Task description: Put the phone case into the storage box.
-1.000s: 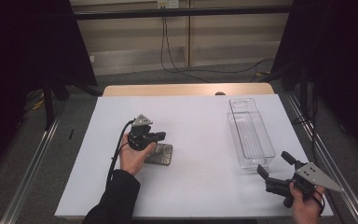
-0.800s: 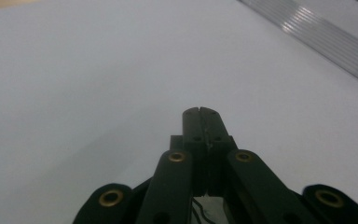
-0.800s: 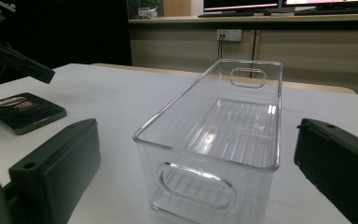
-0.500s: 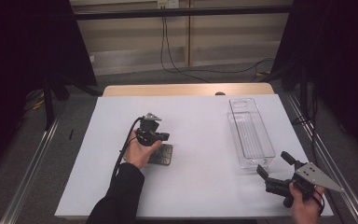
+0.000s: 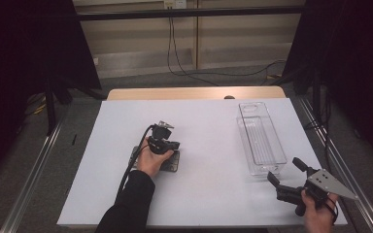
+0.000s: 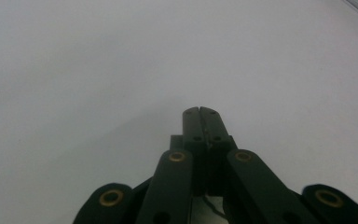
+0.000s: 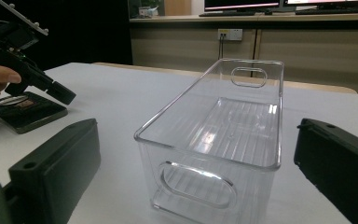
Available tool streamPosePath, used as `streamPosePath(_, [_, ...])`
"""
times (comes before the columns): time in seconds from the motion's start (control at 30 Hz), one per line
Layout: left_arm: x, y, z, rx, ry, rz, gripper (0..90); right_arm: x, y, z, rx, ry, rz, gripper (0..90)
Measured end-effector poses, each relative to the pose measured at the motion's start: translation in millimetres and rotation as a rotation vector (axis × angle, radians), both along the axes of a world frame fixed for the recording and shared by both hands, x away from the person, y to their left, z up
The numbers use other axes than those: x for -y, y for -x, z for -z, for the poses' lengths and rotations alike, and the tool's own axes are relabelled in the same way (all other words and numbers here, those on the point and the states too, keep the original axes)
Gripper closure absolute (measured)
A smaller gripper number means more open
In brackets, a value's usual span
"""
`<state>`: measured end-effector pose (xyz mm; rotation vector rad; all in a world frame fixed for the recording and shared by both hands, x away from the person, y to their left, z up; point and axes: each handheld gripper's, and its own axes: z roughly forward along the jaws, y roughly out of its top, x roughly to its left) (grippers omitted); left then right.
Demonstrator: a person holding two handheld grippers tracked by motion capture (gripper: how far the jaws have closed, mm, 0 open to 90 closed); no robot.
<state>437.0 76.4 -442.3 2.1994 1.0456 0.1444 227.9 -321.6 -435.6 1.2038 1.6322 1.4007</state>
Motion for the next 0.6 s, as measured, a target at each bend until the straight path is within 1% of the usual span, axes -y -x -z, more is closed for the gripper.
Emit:
streamPosePath(0.07, [1.4, -0.8, 4.0, -0.015, -0.014, 0.016, 90.0, -0.1, -0.1, 0.0, 0.001, 0.002, -0.003, 0.0])
streamPosePath(0.1, [1.4, -0.8, 4.0, -0.015, -0.014, 0.016, 90.0, -0.1, -0.1, 0.0, 0.001, 0.002, -0.003, 0.0])
streamPosePath(0.13, [1.4, -0.8, 6.1, -0.013, -0.007, 0.002, 90.0, 0.0, -0.1, 0.1, 0.001, 0.002, -0.003, 0.0])
streamPosePath(0.27, [1.5, -0.5, 6.0, -0.012, -0.011, 0.005, 90.0, -0.1, -0.1, 0.1, -0.001, 0.000, -0.001, 0.0])
streamPosePath(0.33, [1.2, 0.7, 5.6, -0.020, -0.010, 0.011, 90.0, 0.1, -0.1, 0.1, 0.000, -0.002, -0.001, 0.0])
streamPosePath(0.4, [1.1, 1.3, 6.1, -0.019, -0.006, 0.006, 90.0, 0.1, 0.0, 0.1, -0.001, -0.002, 0.000, 0.0])
streamPosePath(0.43, [1.0, 2.7, 6.3, -0.012, -0.009, 0.005, 90.0, -0.2, 0.1, -0.2, 0.004, -0.001, -0.001, 0.0])
streamPosePath(0.47, [1.0, 3.3, 5.9, -0.018, -0.009, 0.011, 90.0, -0.3, 0.2, -0.3, 0.003, -0.002, -0.001, 0.0])
streamPosePath(0.53, [1.4, 4.6, 5.9, -0.010, -0.014, 0.007, 90.0, -0.4, 0.4, -0.1, 0.002, -0.001, -0.001, 0.0])
streamPosePath(0.6, [1.3, 5.2, 5.6, -0.014, -0.016, 0.013, 90.0, -0.3, 0.4, -0.2, 0.002, 0.000, 0.001, 0.0])
